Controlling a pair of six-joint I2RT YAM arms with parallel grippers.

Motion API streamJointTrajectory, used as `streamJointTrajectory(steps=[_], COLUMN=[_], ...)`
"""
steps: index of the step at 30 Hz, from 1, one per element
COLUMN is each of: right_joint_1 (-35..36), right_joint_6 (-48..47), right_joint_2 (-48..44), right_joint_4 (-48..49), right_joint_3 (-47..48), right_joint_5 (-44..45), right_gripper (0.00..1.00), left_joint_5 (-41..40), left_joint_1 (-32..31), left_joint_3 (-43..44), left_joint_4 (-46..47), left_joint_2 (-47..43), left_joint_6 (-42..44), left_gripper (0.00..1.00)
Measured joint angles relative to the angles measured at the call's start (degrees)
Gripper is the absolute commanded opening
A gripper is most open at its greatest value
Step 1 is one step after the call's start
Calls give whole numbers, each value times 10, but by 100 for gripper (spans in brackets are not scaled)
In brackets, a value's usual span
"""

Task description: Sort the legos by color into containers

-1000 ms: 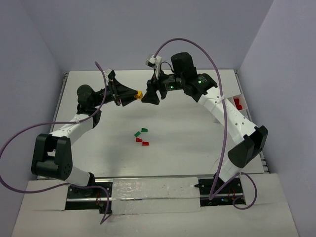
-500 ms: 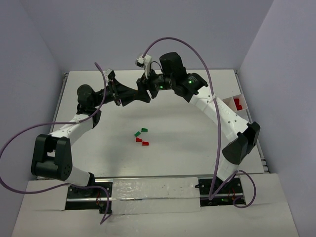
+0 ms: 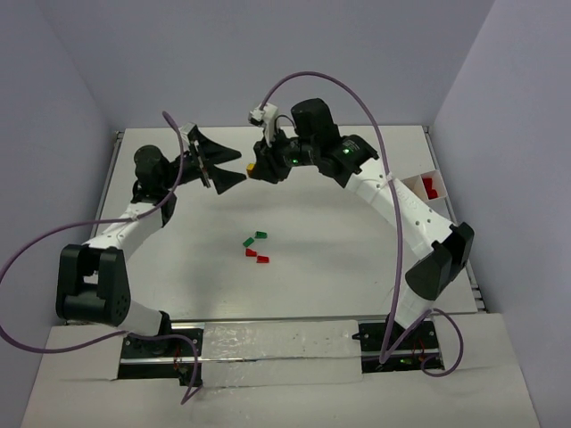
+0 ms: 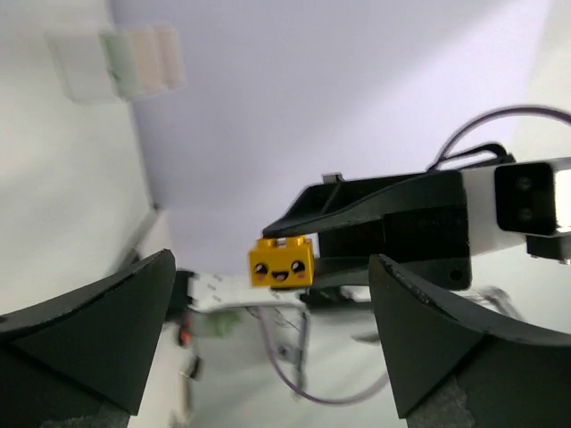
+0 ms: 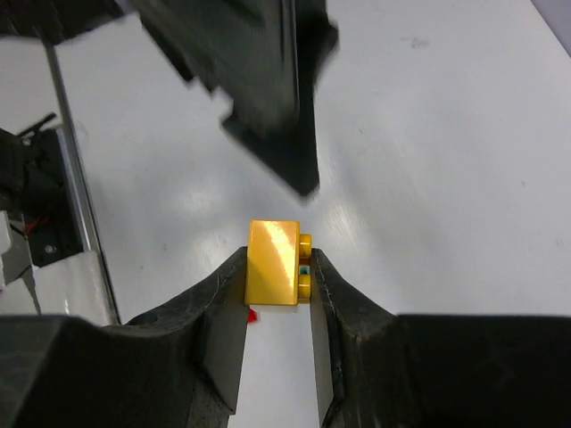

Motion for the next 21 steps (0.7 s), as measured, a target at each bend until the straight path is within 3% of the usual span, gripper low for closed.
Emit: streamJointTrajectory(steps=[4,8,14,21], right_joint_1=[-68,-197,-348,-459], right_joint_6=[-19,-62,-125,-154], right_joint_2=[-42,-80,-67,41], right_joint_4=[-37,-113,-216,-274], right_joint_3=[-45,-70,-71,-52], right_joint_5=[10,60,170,259], right_gripper=[0,0,0,0], left_joint_5=[-31,-141,-277,-383], left_joint_1=[59,68,24,-2], left_joint_3=[99,218,229,215], left_joint_4=[-242,-458,-586,-646], left_joint_2=[-1,-15,-87,-90], left_joint_6=[203,455,715,859], left_gripper=[99,99,99,99])
